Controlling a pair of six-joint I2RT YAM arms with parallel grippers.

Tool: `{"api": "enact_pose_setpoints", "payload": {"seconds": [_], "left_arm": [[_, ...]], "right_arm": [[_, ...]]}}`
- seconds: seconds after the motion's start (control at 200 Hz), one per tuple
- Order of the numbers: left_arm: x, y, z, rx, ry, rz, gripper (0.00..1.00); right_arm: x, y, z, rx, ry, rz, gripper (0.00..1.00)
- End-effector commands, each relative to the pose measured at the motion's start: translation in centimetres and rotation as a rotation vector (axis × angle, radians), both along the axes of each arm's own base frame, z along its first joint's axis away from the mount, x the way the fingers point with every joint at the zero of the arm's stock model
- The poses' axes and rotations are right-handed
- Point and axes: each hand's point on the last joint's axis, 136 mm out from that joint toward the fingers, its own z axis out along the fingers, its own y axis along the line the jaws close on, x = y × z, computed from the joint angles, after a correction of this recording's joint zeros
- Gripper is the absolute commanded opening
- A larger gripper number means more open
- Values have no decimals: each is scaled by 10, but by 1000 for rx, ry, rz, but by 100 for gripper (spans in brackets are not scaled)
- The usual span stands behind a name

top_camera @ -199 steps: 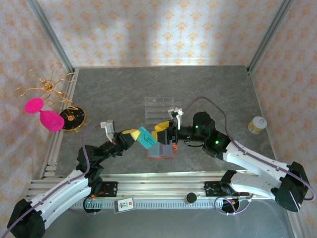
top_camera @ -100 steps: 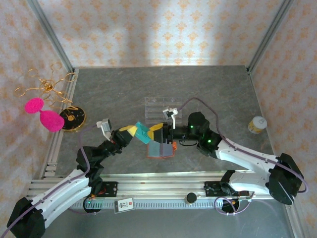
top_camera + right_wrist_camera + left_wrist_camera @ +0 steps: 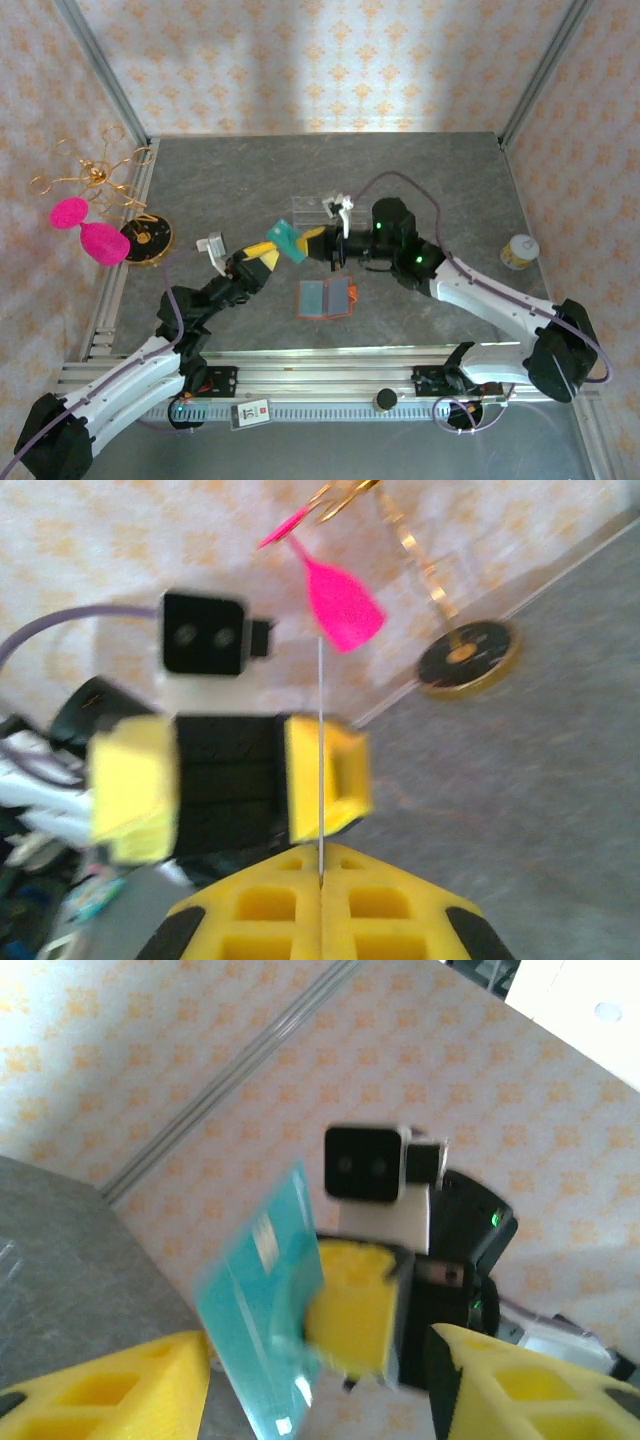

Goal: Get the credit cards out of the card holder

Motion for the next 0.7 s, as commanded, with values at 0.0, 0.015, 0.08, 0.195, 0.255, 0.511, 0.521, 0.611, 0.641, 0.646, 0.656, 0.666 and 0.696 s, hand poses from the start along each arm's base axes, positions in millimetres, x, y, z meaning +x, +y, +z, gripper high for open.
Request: {"api": "enact_pose_setpoints", "payload": {"seconds": [0.0,0.015,0.08,0.195,0.255,0.511,0.521,0.611,0.641,0.646,0.656,0.666,0.696], "left_arm": [[4,1,2,23,26,25,91],[4,2,2,26,25,27,93],[5,4,1,33,38,41,99],[8,6,-3,58,66,66,99],[9,8,-5,69,77,83,99],[13,13,-16,104,107,121,99],[13,13,-17,106,108,122,99],[16,13,-22,128,119,133,99],[17,13,-22,133,121,137,99],[18,13,-22,134,121,139,99],[18,13,-22,135,121,141,99],[18,13,-22,138,121,141,99],[19,12,-22,142,123,143,99]], "right_arm": [[32,-11,-15,-177,-141,-49,0],[36,-12,-17,-203,-160,-53,0],[53,-14,-23,-273,-208,-49,0],[86,-21,-46,-410,-233,-28,0],[104,-25,-57,-488,-236,-10,0],[164,-33,-89,-687,-288,38,0],[165,-32,-89,-688,-291,41,0],[177,-30,-96,-712,-326,65,0],[181,-30,-99,-719,-337,73,0],[182,-30,-99,-718,-339,75,0],[183,-30,-99,-717,-343,76,0],[184,-30,-100,-718,-345,79,0],[187,-29,-100,-716,-356,84,0]]}}
